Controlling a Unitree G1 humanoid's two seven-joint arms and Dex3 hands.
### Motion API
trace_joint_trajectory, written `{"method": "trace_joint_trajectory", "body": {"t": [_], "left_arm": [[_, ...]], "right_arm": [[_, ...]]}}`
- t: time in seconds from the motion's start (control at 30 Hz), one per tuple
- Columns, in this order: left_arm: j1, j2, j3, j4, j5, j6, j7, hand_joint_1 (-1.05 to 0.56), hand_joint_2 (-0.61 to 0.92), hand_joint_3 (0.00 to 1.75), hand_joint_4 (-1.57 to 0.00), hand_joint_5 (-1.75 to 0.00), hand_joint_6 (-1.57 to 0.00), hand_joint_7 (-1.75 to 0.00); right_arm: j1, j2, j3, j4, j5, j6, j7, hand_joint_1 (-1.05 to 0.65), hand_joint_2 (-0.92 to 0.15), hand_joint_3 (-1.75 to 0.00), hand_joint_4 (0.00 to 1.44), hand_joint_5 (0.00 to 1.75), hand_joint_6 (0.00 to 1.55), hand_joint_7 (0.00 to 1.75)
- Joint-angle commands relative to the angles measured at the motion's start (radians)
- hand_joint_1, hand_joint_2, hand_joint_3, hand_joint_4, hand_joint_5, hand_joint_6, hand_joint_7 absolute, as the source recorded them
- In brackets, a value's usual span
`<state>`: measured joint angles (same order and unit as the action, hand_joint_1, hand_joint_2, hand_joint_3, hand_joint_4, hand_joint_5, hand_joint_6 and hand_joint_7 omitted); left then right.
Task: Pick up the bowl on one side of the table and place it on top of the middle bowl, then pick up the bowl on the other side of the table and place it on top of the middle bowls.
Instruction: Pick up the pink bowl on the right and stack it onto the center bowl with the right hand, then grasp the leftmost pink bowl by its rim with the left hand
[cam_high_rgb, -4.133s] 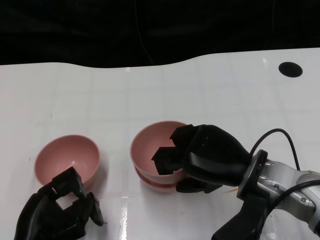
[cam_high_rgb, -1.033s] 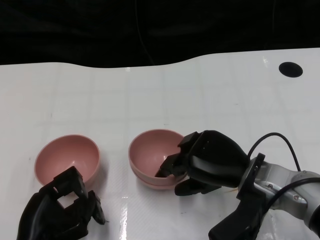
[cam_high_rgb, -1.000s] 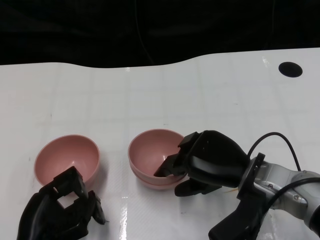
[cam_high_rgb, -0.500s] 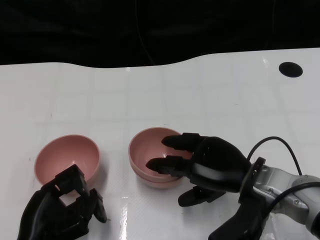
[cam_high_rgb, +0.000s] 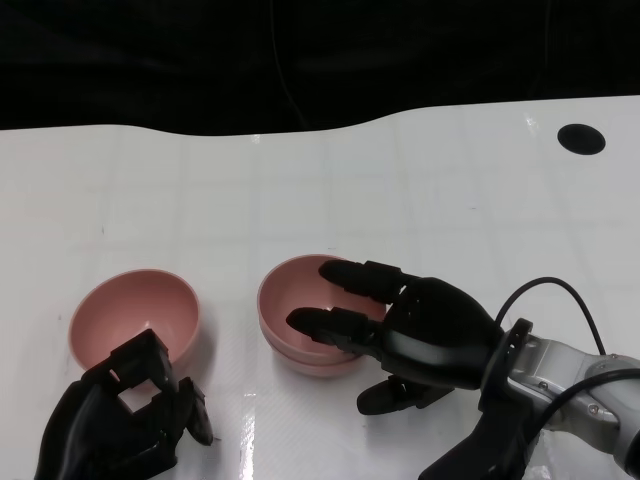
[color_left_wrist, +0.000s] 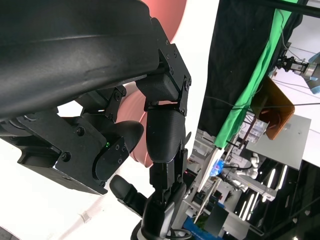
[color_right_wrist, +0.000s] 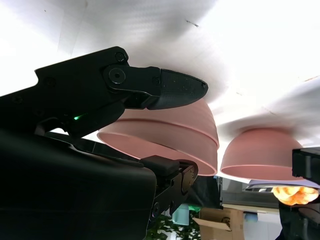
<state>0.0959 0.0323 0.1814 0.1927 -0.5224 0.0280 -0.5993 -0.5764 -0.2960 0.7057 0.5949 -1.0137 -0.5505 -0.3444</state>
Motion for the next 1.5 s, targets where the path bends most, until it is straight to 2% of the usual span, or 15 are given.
{"method": "trace_joint_trajectory", "body": {"t": [0.03, 0.23, 0.33, 0.47, 0.63, 0.83, 0.97, 1.1, 1.13, 1.2, 1.27, 1.3, 1.33, 1.4, 1.5], "left_arm": [[0.007, 0.008, 0.004, -0.009, 0.018, -0.01, 0.018, -0.02, 0.58, 1.23, -0.84, -1.75, -0.78, -1.61], [0.01, 0.011, 0.003, -0.015, 0.018, 0.001, 0.025, -0.02, 0.6, 1.22, -0.86, -1.75, -0.77, -1.64], [0.009, 0.015, 0.005, -0.011, 0.017, 0.001, 0.021, -0.01, 0.6, 1.22, -0.85, -1.75, -0.76, -1.65], [0.003, 0.025, 0.011, 0.002, 0.003, 0.007, -0.002, -0.02, 0.58, 1.25, -0.84, -1.75, -0.72, -1.68], [0.004, 0.033, 0.016, -0.003, 0.0, 0.018, 0.0, -0.02, 0.56, 1.28, -0.83, -1.75, -0.72, -1.68], [0.007, 0.037, 0.022, -0.014, -0.002, 0.034, 0.004, -0.02, 0.55, 1.3, -0.83, -1.75, -0.72, -1.68], [0.011, 0.038, 0.028, -0.029, -0.002, 0.048, 0.015, -0.01, 0.55, 1.32, -0.82, -1.75, -0.71, -1.67], [0.017, 0.038, 0.03, -0.043, 0.004, 0.053, 0.032, -0.01, 0.54, 1.32, -0.83, -1.75, -0.71, -1.67], [0.02, 0.039, 0.031, -0.047, 0.006, 0.052, 0.036, -0.01, 0.54, 1.33, -0.83, -1.75, -0.72, -1.67], [0.025, 0.041, 0.033, -0.055, 0.009, 0.051, 0.043, -0.01, 0.54, 1.33, -0.83, -1.75, -0.72, -1.66], [0.028, 0.045, 0.038, -0.057, 0.005, 0.053, 0.039, -0.01, 0.54, 1.34, -0.83, -1.75, -0.71, -1.66], [0.029, 0.046, 0.041, -0.057, 0.0, 0.052, 0.032, -0.01, 0.55, 1.34, -0.82, -1.75, -0.71, -1.66], [0.029, 0.048, 0.044, -0.056, -0.004, 0.053, 0.028, 0.0, 0.56, 1.35, -0.82, -1.75, -0.7, -1.67], [0.031, 0.048, 0.049, -0.061, -0.013, 0.065, 0.029, 0.0, 0.56, 1.35, -0.82, -1.75, -0.7, -1.68], [0.03, 0.05, 0.056, -0.062, -0.021, 0.076, 0.029, 0.01, 0.58, 1.32, -0.83, -1.75, -0.71, -1.67]], "right_arm": [[0.023, -0.042, -0.044, -0.061, 0.035, 0.018, 0.019, -0.94, -0.92, -0.57, 0.0, 0.0, 0.09, 0.0], [0.08, -0.101, -0.117, -0.156, 0.099, 0.015, 0.041, -0.93, -0.92, -0.52, 0.0, 0.0, 0.1, 0.01], [0.122, -0.129, -0.165, -0.185, 0.115, -0.002, -0.017, -0.92, -0.92, -0.51, 0.05, 0.02, 0.14, 0.03], [0.154, -0.145, -0.222, -0.118, 0.152, -0.117, -0.172, -0.84, -0.92, -0.38, 0.4, 0.16, 0.41, 0.08], [0.191, -0.138, -0.287, 0.004, 0.274, -0.251, -0.224, -0.75, -0.92, -0.32, 0.55, 0.18, 0.53, 0.09], [0.236, -0.099, -0.36, 0.094, 0.42, -0.374, -0.209, -0.55, -0.92, -0.09, 0.74, 0.22, 0.69, 0.06], [0.301, -0.031, -0.422, 0.13, 0.642, -0.435, -0.096, -0.29, -0.91, -0.03, 0.98, 0.46, 0.95, 0.07], [0.335, 0.011, -0.457, 0.15, 0.842, -0.454, 0.093, -0.19, -0.92, -0.08, 1.01, 0.68, 1.1, 0.07], [0.35, 0.023, -0.465, 0.15, 0.907, -0.445, 0.157, -0.15, -0.91, -0.16, 1.02, 0.77, 1.17, 0.09], [0.384, 0.045, -0.484, 0.133, 1.02, -0.406, 0.271, -0.14, -0.9, -0.3, 0.95, 1.14, 1.24, 0.12], [0.418, 0.068, -0.506, 0.094, 1.109, -0.349, 0.366, -0.13, -0.8, -0.59, 0.9, 1.42, 1.29, 0.17], [0.434, 0.083, -0.518, 0.071, 1.158, -0.316, 0.413, -0.1, -0.73, -0.77, 0.9, 1.44, 1.27, 0.29], [0.445, 0.095, -0.529, 0.055, 1.191, -0.294, 0.451, -0.07, -0.67, -0.93, 0.89, 1.5, 1.1, 0.72], [0.458, 0.107, -0.555, 0.037, 1.24, -0.255, 0.525, -0.07, -0.65, -1.0, 0.86, 1.61, 0.9, 1.18], [0.478, 0.112, -0.593, 0.001, 1.292, -0.18, 0.616, -0.13, -0.66, -1.0, 0.83, 1.73, 0.75, 1.51]]}}
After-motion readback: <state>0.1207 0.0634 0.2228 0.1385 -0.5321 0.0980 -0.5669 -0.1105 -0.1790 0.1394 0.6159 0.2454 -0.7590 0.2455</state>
